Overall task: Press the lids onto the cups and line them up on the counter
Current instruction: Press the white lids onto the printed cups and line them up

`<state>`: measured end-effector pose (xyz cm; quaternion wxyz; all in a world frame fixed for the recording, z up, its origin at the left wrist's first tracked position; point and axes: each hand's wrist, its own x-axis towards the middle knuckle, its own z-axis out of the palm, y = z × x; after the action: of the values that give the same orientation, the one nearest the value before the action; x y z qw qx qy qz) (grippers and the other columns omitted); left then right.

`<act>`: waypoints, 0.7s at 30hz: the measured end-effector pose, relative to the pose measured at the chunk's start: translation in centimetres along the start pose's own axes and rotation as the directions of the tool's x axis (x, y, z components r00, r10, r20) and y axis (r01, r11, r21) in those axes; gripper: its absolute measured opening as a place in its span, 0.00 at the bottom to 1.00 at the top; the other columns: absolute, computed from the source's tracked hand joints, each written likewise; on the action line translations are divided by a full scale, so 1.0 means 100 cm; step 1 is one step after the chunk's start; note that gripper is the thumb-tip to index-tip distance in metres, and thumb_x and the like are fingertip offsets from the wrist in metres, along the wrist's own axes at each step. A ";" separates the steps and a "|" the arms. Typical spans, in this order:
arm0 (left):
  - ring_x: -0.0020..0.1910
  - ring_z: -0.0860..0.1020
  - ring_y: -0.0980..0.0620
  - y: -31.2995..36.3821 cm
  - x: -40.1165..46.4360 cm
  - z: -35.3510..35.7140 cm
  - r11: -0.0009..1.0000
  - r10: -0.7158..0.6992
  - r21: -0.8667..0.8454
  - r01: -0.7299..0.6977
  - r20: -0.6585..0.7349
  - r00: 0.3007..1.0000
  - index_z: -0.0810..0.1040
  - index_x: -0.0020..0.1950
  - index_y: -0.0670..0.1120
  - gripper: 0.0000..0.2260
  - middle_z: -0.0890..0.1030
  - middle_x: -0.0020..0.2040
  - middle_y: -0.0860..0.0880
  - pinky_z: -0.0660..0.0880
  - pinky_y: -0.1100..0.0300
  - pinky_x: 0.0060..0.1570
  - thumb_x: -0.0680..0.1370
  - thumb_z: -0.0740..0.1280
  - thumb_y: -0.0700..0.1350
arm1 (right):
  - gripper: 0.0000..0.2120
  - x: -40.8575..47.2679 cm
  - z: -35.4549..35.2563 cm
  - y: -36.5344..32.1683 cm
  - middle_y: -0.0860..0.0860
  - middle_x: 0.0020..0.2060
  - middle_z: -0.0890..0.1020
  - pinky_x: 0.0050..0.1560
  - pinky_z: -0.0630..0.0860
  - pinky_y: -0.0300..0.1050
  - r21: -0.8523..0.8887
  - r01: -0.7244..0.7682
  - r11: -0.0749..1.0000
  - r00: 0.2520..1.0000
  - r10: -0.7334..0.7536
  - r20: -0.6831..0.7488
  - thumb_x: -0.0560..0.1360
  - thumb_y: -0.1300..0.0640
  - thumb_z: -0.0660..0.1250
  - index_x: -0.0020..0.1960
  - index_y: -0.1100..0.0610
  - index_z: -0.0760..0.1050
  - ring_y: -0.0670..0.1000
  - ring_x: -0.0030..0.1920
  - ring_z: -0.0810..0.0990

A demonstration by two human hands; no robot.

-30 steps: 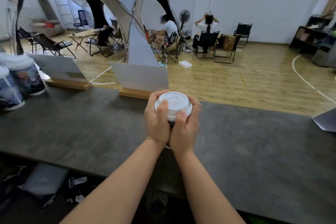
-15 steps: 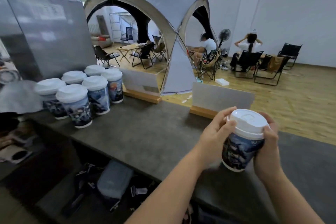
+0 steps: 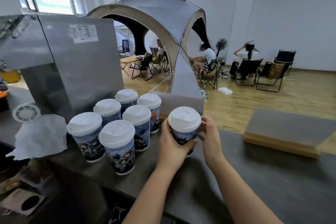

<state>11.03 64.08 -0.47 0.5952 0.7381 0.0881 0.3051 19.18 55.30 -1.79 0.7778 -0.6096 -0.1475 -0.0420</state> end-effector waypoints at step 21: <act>0.61 0.77 0.50 -0.063 0.086 0.014 0.997 0.009 0.074 -0.010 0.011 1.000 0.67 0.71 0.46 0.32 0.78 0.63 0.48 0.68 0.67 0.54 0.70 0.77 0.41 | 0.21 0.038 0.044 0.044 0.55 0.59 0.80 0.60 0.76 0.54 -0.083 -0.093 0.992 0.981 0.077 -0.179 0.76 0.45 0.54 0.63 0.55 0.72 0.53 0.60 0.79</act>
<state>20.13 68.87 -3.56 0.5666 0.7617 0.0927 0.3004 23.09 61.05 -3.89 0.7603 -0.6440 -0.0500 -0.0688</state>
